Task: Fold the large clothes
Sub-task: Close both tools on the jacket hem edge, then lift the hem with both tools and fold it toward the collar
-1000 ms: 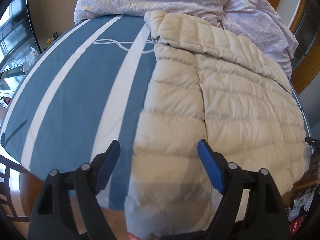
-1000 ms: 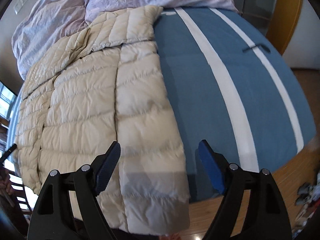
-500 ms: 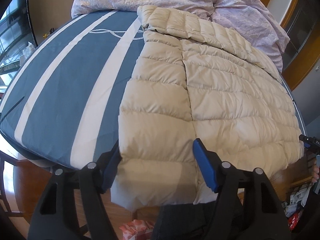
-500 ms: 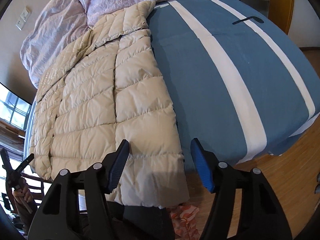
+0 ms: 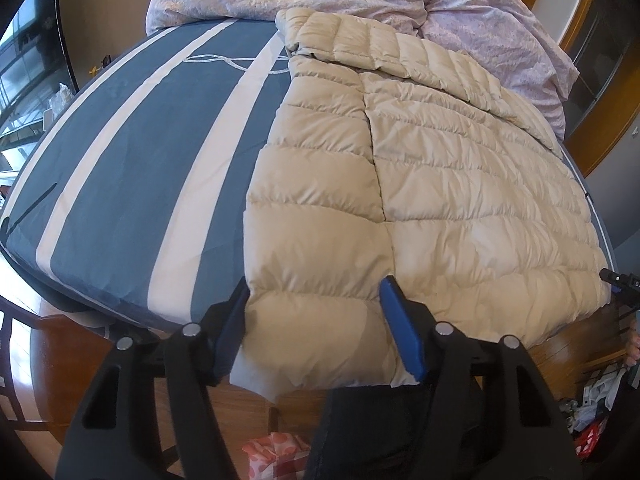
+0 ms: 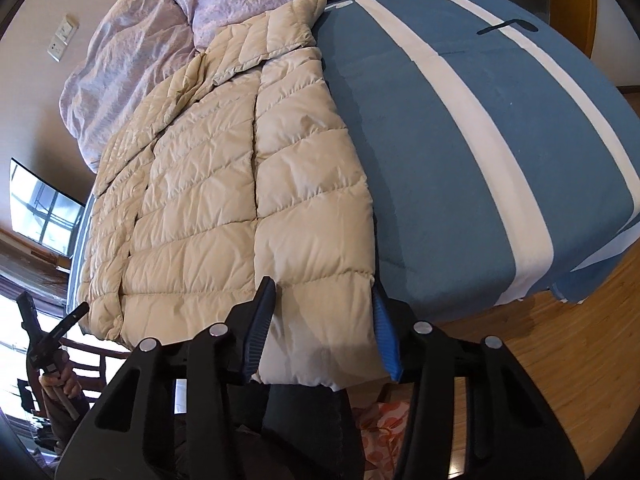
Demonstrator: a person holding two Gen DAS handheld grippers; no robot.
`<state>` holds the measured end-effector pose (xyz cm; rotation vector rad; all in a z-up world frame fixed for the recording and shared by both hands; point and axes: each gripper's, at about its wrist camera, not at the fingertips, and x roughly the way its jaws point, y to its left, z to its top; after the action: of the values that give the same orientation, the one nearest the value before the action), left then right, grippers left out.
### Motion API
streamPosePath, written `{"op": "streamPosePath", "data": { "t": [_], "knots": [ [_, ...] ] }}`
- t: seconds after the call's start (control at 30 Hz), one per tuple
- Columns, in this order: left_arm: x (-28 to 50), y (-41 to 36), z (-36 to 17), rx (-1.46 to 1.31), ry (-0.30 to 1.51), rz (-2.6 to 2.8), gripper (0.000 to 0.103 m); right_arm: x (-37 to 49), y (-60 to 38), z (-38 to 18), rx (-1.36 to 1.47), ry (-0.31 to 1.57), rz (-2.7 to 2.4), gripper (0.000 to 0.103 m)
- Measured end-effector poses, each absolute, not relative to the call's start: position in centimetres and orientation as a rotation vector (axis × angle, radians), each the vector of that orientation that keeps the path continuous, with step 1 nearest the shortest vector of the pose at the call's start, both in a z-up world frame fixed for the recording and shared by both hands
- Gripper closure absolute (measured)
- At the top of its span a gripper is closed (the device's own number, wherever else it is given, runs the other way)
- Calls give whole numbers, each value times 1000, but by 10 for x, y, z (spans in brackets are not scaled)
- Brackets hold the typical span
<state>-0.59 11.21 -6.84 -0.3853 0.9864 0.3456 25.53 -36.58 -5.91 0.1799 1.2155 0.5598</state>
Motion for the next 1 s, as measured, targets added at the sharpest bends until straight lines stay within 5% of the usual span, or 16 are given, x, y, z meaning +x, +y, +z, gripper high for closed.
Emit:
{"op": "streamPosePath", "data": {
  "t": [0.07, 0.2, 0.43, 1.0],
  "knots": [
    [-6, 111, -68, -379, 986, 348, 47, 254, -366, -59, 180, 1216, 562, 55],
    [-7, 109, -68, -380, 985, 349, 66, 253, -364, -62, 178, 1227, 576, 77],
    [-7, 107, -66, -396, 983, 348, 88, 250, -360, -54, 160, 1194, 579, 93],
    [14, 124, 1, -305, 844, 418, 96, 280, -335, 3, 58, 1001, 524, 96]
  ]
}}
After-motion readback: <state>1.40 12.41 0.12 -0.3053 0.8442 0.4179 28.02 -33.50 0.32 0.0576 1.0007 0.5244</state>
